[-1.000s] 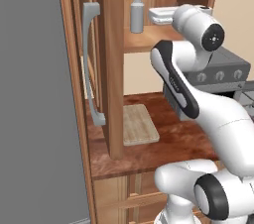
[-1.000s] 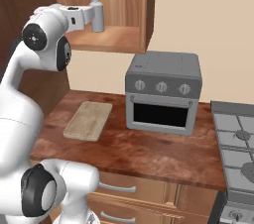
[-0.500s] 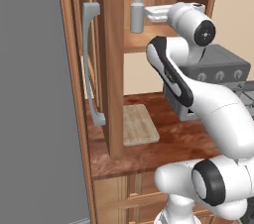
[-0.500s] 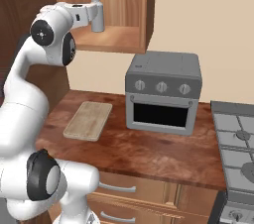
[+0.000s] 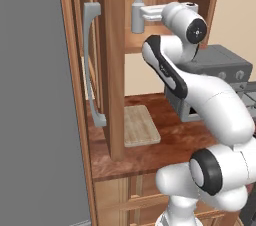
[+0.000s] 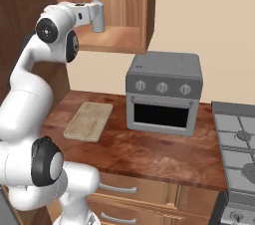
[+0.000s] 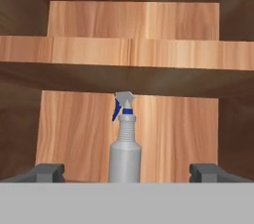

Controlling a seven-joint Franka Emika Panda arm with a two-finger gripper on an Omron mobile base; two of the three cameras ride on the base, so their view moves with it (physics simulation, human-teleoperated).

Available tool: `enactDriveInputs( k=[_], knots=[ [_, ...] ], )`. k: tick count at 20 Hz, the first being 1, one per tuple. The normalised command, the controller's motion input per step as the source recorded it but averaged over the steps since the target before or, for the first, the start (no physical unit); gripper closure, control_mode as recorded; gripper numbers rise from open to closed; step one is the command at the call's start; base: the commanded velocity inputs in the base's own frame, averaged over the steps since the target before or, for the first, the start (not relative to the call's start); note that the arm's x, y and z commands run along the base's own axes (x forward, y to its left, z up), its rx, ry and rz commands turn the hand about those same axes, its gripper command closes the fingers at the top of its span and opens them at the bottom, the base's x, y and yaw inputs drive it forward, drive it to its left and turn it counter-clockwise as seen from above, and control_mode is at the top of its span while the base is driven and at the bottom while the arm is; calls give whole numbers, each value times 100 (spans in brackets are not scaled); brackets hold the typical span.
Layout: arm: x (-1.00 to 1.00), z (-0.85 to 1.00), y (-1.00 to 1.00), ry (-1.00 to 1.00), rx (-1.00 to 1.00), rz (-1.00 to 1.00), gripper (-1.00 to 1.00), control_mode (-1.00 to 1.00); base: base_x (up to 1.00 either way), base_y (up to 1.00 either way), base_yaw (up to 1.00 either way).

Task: Grab the spray bottle from the cabinet, then place it next to the cutting board for sanitizing. Then grab the dish brush from the countertop next to the sink and place it next to the cutting board.

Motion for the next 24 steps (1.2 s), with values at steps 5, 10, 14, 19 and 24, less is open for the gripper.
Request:
enactDriveInputs(
  k=[5,10,14,19,24],
  knots=[
    [41,-6,3,1,0,0,-100,-100,0,0,0],
    [34,0,0,5,0,0,-100,-100,0,0,0],
    [40,-1,6,5,0,0,-100,-100,0,0,0],
    [35,0,5,1,0,0,-100,-100,0,0,0],
    [26,0,0,0,0,0,-100,-100,0,0,0]
  ],
)
